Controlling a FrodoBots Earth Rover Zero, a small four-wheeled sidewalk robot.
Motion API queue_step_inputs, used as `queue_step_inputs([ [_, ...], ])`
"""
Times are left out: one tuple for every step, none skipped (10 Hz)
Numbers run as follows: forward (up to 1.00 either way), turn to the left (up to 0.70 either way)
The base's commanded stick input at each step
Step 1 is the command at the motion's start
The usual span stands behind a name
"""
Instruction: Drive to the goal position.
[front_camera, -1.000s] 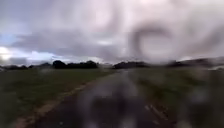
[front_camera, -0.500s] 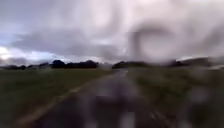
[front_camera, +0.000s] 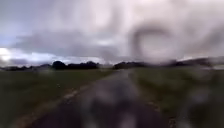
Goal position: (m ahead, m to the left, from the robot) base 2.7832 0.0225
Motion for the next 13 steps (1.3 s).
queue_step_inputs([
  [0.7, 0.0],
  [0.7, 0.0],
  [0.7, 0.0],
  [0.7, 0.0],
  [0.7, 0.0],
  [0.7, 0.0],
  [0.7, 0.0],
  [0.7, 0.0],
  [0.7, 0.0],
  [0.7, 0.0],
  [0.7, 0.0],
  [0.7, 0.0],
  [0.7, 0.0],
])
